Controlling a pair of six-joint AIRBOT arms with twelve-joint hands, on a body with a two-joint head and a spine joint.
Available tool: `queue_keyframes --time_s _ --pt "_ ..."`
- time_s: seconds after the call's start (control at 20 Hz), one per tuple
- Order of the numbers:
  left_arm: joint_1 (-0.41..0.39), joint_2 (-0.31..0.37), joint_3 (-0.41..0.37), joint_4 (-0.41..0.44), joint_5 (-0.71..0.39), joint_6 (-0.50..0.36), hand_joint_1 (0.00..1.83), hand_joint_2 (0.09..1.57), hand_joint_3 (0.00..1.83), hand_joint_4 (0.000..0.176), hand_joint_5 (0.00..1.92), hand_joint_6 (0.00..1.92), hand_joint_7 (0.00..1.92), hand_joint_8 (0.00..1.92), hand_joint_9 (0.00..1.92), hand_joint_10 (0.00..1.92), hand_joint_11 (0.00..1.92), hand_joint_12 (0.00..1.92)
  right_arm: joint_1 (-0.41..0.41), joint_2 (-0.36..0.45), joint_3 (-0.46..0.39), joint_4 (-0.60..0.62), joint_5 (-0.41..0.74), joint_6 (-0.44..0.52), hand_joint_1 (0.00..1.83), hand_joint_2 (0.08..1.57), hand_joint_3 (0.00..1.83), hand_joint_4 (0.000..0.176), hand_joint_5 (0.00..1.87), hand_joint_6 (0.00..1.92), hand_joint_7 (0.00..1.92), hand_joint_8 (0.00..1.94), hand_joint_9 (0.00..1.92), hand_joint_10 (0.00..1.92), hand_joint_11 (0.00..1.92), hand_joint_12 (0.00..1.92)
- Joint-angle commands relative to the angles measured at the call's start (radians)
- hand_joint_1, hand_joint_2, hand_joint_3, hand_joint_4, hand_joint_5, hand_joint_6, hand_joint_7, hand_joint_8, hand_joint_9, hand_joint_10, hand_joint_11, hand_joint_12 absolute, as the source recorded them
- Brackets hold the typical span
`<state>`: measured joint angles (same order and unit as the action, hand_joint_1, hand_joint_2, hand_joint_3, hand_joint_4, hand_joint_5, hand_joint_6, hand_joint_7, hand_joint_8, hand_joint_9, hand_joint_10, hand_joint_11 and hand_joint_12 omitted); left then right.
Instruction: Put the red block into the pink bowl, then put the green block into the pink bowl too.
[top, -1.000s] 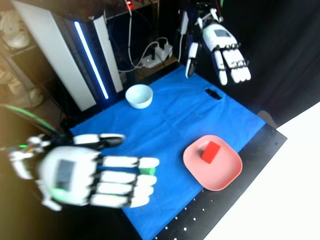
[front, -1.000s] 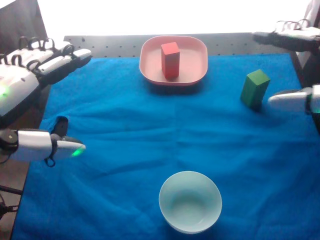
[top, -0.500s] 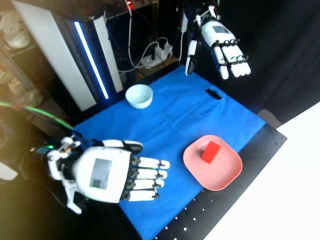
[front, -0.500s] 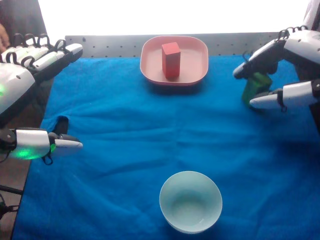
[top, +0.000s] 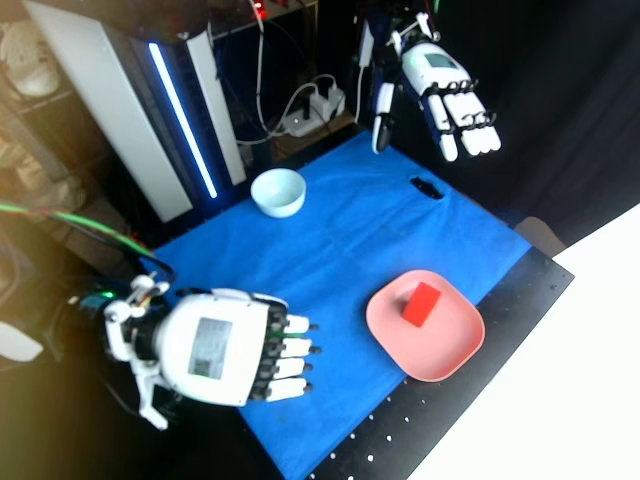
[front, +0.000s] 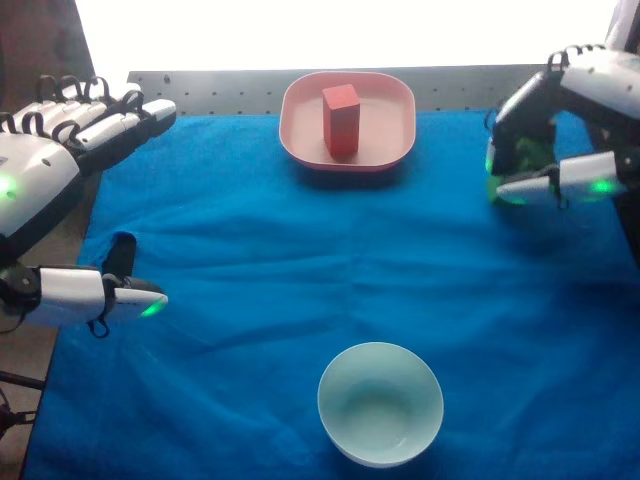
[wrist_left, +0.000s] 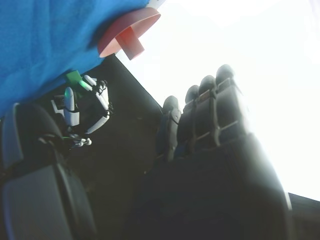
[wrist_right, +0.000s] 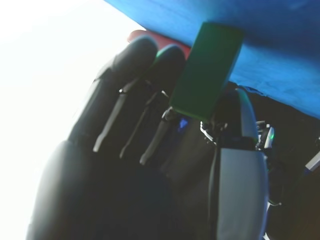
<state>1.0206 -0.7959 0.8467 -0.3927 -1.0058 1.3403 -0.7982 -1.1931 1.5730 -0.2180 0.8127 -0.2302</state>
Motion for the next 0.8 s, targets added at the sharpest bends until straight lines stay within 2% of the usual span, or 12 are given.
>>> queue_keyframes --time_s 0.0,0.1,0.15,0.2,0.3,0.4,0.45,0.5,0.55,0.6,0.7,0.75 --pt "-0.007 -0.003 0.002 0.014 -0.122 0.002 0.88 0.81 0.00 0.064 0.14 0.01 0.04 0.01 0.00 0.00 0.01 0.00 0.032 -0.004 0.014 0.043 0.116 0.006 1.30 1.03 0.00 0.000 1.16 0.58 1.19 0.78 1.10 0.88 0.91 1.23" --pt "-0.007 -0.005 0.002 0.014 -0.122 0.002 0.87 0.82 0.00 0.095 0.15 0.01 0.05 0.01 0.00 0.00 0.03 0.02 0.068 -0.027 0.038 0.042 0.116 0.006 1.27 1.03 0.00 0.000 1.18 0.56 1.17 0.83 1.11 0.94 0.98 1.40" --pt "-0.007 -0.006 0.002 0.014 -0.121 0.002 0.85 0.82 0.00 0.101 0.14 0.00 0.05 0.00 0.01 0.00 0.05 0.02 0.092 -0.039 0.051 0.037 0.116 0.006 1.27 1.07 0.00 0.000 1.17 0.43 1.03 1.16 1.06 1.26 0.99 1.60" --pt "-0.007 -0.006 0.002 0.014 -0.121 0.002 0.84 0.81 0.00 0.107 0.15 0.01 0.06 0.01 0.02 0.01 0.06 0.03 0.113 -0.051 0.061 0.034 0.110 0.006 1.29 1.05 0.00 0.000 1.16 0.49 1.14 0.97 1.08 1.31 0.98 1.63" --pt "-0.007 -0.008 0.003 0.014 -0.123 0.002 0.82 0.81 0.00 0.105 0.14 0.00 0.06 0.00 0.02 0.01 0.05 0.04 0.153 -0.086 0.092 0.034 0.092 0.006 1.28 1.04 0.00 0.000 1.18 0.48 1.15 0.93 1.08 1.23 1.00 1.59" --pt "-0.008 -0.011 0.005 0.014 -0.124 0.002 0.83 0.81 0.00 0.094 0.15 0.01 0.07 0.01 0.04 0.01 0.07 0.05 0.191 -0.127 0.127 0.034 0.066 0.006 1.27 1.09 0.00 0.000 1.26 0.32 0.92 1.29 0.89 1.30 0.79 1.70" --pt "-0.008 -0.012 0.006 0.014 -0.124 0.002 0.83 0.81 0.00 0.090 0.15 0.00 0.07 0.01 0.04 0.01 0.07 0.05 0.205 -0.146 0.142 0.034 0.056 0.006 1.27 1.09 0.00 0.000 1.23 0.32 0.92 1.32 0.90 1.41 0.83 1.76" --pt "-0.008 -0.013 0.007 0.015 -0.124 0.001 0.83 0.80 0.00 0.096 0.15 0.00 0.08 0.01 0.03 0.00 0.06 0.05 0.222 -0.166 0.159 0.034 0.048 0.006 1.28 1.09 0.00 0.000 1.12 0.49 1.02 1.21 1.12 1.45 1.05 1.74" --pt "-0.008 -0.015 0.008 0.016 -0.126 0.001 0.84 0.80 0.00 0.100 0.16 0.00 0.07 0.00 0.03 0.00 0.05 0.05 0.238 -0.186 0.176 0.036 0.039 0.006 1.26 1.05 0.00 0.000 1.09 0.70 1.18 0.80 1.08 1.10 0.83 1.54" --pt "-0.008 -0.016 0.009 0.017 -0.127 0.001 0.84 0.80 0.00 0.102 0.15 0.00 0.07 0.00 0.02 0.00 0.03 0.05 0.245 -0.199 0.186 0.040 0.037 0.006 1.27 1.03 0.00 0.000 1.12 0.69 1.25 0.64 1.12 0.93 0.81 1.39" --pt "-0.008 -0.022 0.015 0.024 -0.129 -0.009 0.85 0.79 0.01 0.094 0.15 0.00 0.07 0.00 0.03 0.00 0.01 0.16 0.253 -0.233 0.213 0.055 0.029 0.006 1.29 1.04 0.00 0.000 1.16 0.53 1.18 0.87 1.19 1.04 1.01 1.45" --pt "-0.009 -0.024 0.017 0.026 -0.130 -0.015 0.85 0.78 0.01 0.096 0.16 0.00 0.07 0.00 0.02 0.00 0.00 0.18 0.253 -0.244 0.221 0.061 0.023 0.006 1.28 1.06 0.00 0.000 1.19 0.46 1.08 1.04 1.02 1.10 0.80 1.52"
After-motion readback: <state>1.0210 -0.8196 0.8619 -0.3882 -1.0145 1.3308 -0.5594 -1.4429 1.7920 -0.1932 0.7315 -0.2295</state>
